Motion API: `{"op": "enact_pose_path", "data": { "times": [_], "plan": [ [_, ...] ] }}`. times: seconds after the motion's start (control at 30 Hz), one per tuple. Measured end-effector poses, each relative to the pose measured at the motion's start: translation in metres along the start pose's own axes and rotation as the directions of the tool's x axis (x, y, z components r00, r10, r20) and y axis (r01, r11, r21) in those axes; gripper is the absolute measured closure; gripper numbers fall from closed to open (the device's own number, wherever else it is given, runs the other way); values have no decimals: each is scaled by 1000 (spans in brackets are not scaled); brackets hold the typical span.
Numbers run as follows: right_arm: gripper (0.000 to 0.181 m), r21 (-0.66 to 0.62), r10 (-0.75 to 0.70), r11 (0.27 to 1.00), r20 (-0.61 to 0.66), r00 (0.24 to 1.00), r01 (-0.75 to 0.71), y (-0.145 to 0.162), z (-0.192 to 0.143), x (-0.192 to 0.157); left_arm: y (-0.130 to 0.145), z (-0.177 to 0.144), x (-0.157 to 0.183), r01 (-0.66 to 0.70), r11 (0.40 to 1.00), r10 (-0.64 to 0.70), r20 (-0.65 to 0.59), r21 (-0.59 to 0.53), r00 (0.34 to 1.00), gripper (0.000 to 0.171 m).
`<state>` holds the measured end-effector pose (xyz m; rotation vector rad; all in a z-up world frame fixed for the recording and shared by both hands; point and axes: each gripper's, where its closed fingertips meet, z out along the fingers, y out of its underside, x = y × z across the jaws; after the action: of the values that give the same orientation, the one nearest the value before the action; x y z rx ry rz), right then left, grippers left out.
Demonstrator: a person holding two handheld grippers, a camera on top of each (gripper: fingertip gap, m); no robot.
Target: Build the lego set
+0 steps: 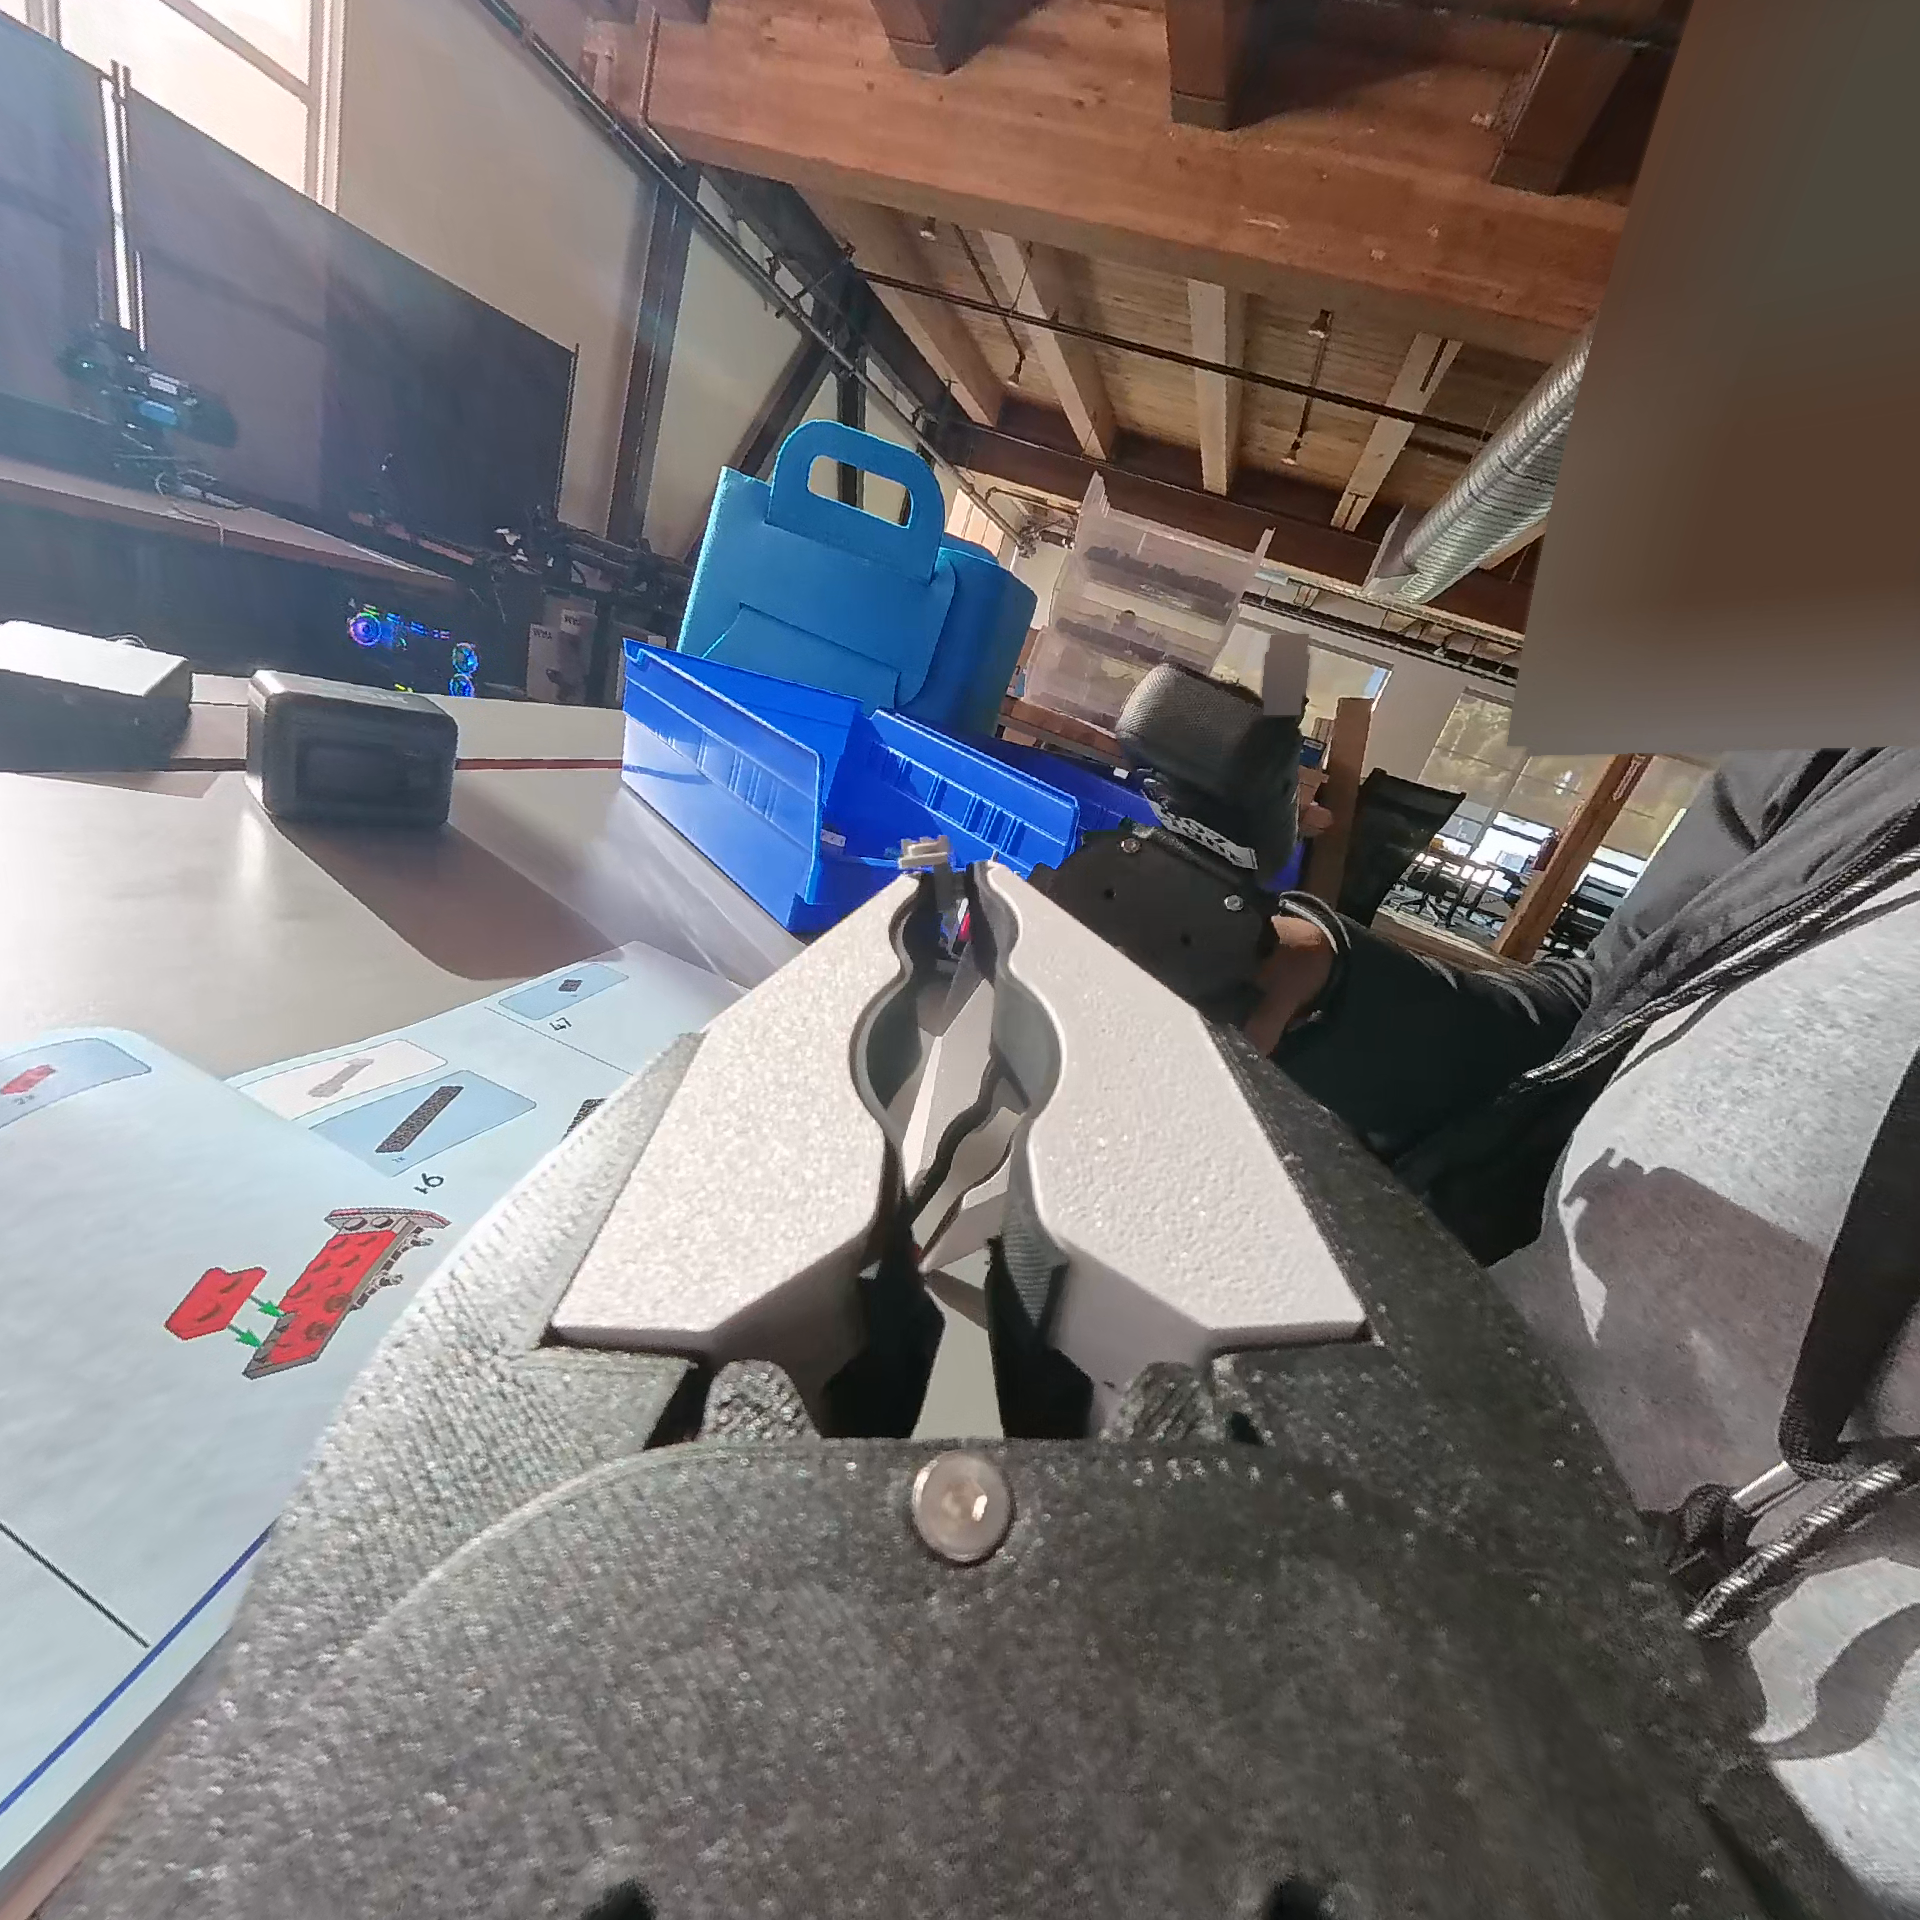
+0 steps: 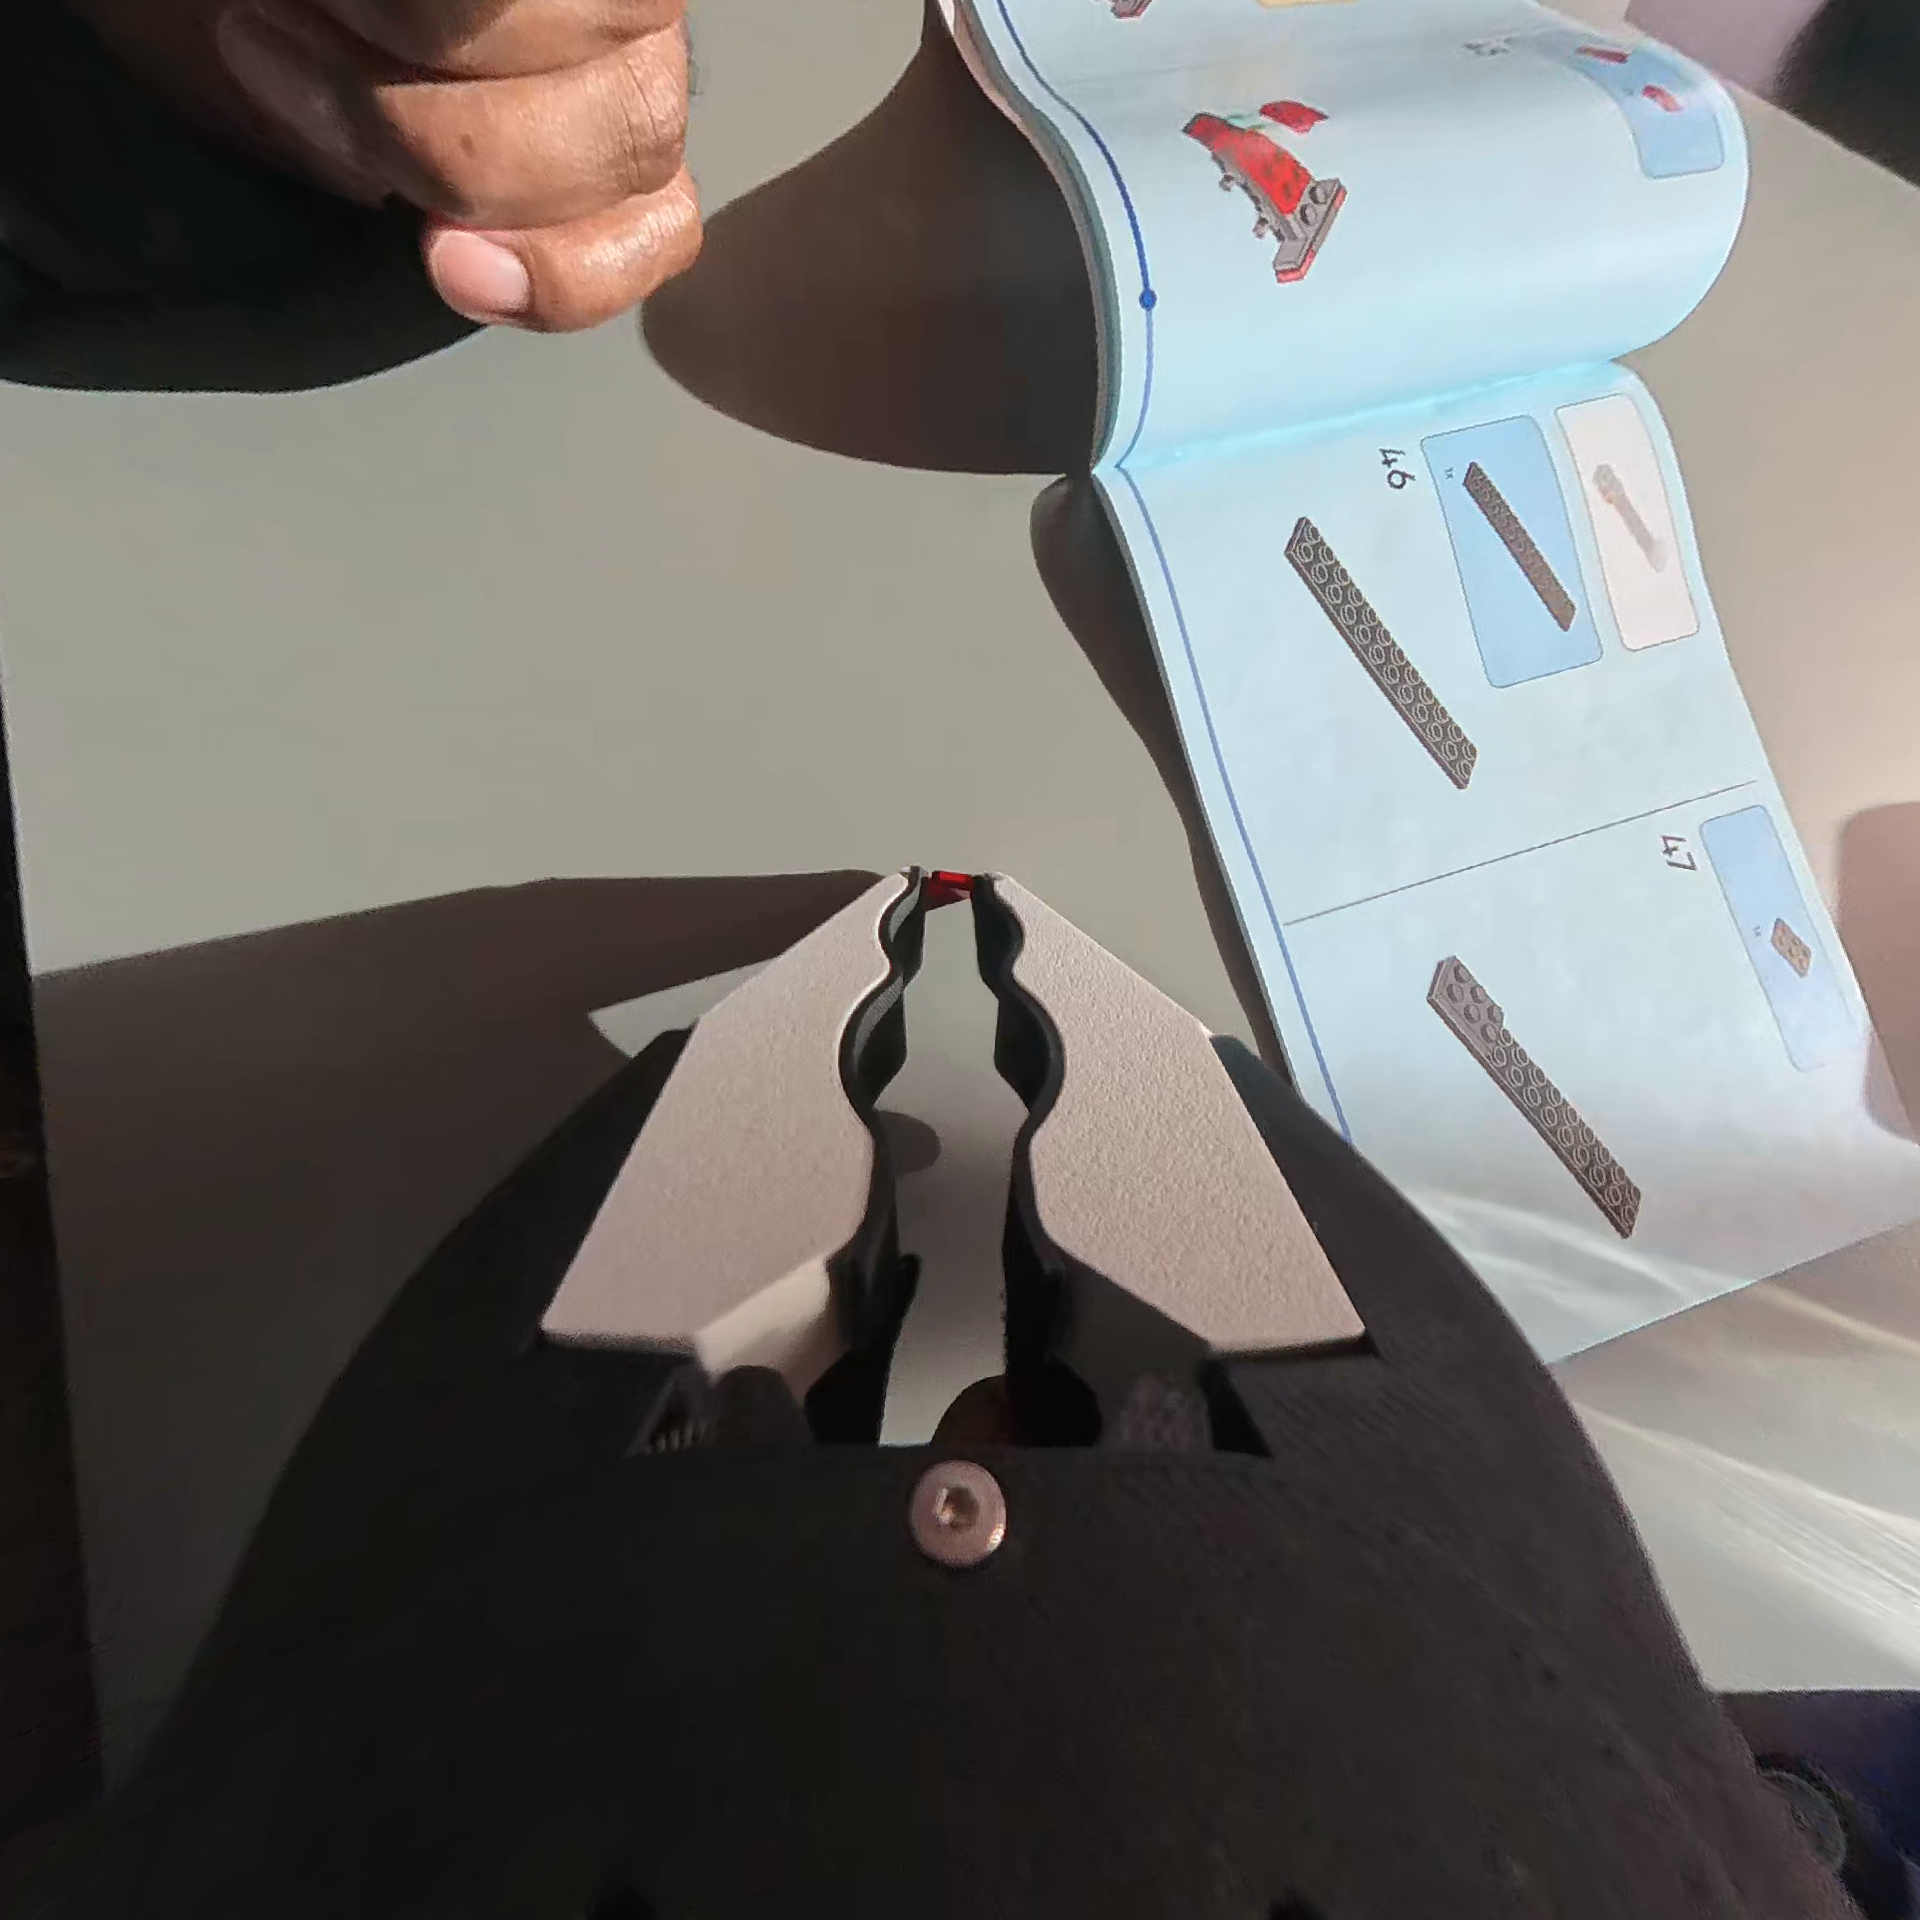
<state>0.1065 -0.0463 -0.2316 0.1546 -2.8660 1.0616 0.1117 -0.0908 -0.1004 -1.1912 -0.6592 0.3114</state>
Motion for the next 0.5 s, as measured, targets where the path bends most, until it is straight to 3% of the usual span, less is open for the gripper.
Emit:
{"op": "enact_pose_path", "data": {
  "times": [0.33, 0.5],
  "plan": [
    [158, -6, -13, 1000, 14, 1000, 13, -7, 3, -5, -1, -1, -1, 11, 1000, -11, 0, 9, 1000, 166],
    [165, 41, 12, 999, -1, 1000, -12, -9, -9, -4, -1, -1, -1, 15, 1000, -15, 0, 9, 1000, 166]
  ]
}}
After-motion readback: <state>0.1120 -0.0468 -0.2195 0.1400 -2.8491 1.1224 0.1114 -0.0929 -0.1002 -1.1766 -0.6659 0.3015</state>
